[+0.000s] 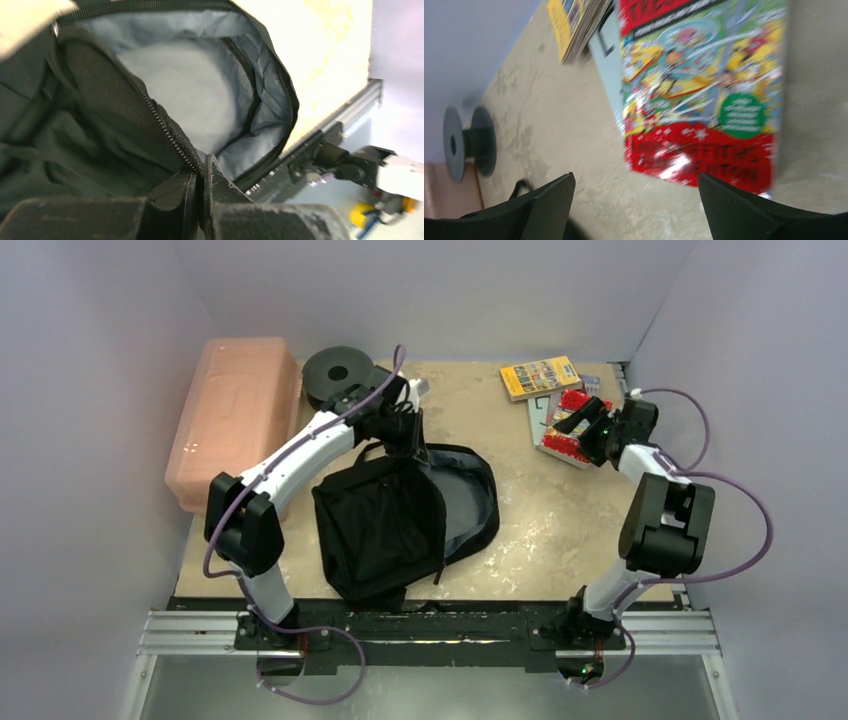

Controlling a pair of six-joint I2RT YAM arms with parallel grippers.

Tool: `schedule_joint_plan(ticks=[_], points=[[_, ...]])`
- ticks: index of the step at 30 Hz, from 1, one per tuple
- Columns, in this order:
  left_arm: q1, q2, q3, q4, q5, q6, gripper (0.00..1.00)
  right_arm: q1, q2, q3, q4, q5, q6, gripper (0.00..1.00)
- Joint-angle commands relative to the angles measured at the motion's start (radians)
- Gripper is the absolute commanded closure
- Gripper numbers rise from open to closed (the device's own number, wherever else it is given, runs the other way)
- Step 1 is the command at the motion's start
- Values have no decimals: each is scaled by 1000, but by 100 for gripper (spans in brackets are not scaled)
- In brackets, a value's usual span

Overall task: Pack the student bag
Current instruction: Adjust the student bag at the center of the board.

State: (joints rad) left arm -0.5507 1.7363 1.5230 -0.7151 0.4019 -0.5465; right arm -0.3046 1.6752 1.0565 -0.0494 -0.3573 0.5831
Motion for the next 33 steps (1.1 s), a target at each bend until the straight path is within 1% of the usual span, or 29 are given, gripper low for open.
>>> schedule_joint_plan(ticks=[1, 3, 5, 7, 10, 13, 16, 17, 20, 22, 24, 25, 27, 28, 29, 31, 33], points=[[-22, 64, 198, -32, -212, 263, 100, 131, -41, -56, 103, -173, 40, 6], [-65, 124, 301, -55, -332, 389, 100, 228, -66, -105, 117, -185, 48, 7], [-93, 200, 420, -99, -391, 465, 100, 318, -101, -151, 109, -150, 45, 7], [-95, 247, 488, -85, -346, 505, 100, 369, -121, -226, 168, -174, 84, 7], [-114, 275, 533, -34, -290, 606, 100, 453, -102, -329, 271, -207, 132, 8], [-141, 304, 586, -36, -235, 672, 100, 553, -38, -355, 342, -225, 160, 11], [-158, 303, 587, -51, -218, 687, 100, 638, -13, -389, 470, -246, 275, 17], [-159, 289, 557, -48, -219, 683, 100, 672, -11, -400, 507, -247, 303, 19], [-158, 225, 449, -18, -264, 692, 100, 792, 2, -378, 536, -245, 343, 19], [-157, 177, 378, 16, -280, 711, 100, 828, 7, -391, 578, -260, 400, 19], [-155, 140, 318, 62, -271, 718, 100, 833, -8, -449, 689, -289, 491, 19], [-154, 128, 299, 73, -263, 715, 100, 819, -35, -471, 694, -282, 502, 19], [-153, 118, 284, 68, -259, 705, 100, 754, -118, -483, 572, -232, 440, 15], [-152, 114, 277, 62, -259, 694, 100, 708, -169, -473, 477, -202, 388, 11], [-152, 107, 265, 62, -259, 682, 100, 656, -234, -457, 347, -169, 339, 8], [-152, 89, 231, 73, -260, 647, 100, 549, -332, -413, 179, -118, 237, 3], [-152, 63, 190, 96, -281, 604, 100, 456, -399, -383, 87, -91, 174, 1]])
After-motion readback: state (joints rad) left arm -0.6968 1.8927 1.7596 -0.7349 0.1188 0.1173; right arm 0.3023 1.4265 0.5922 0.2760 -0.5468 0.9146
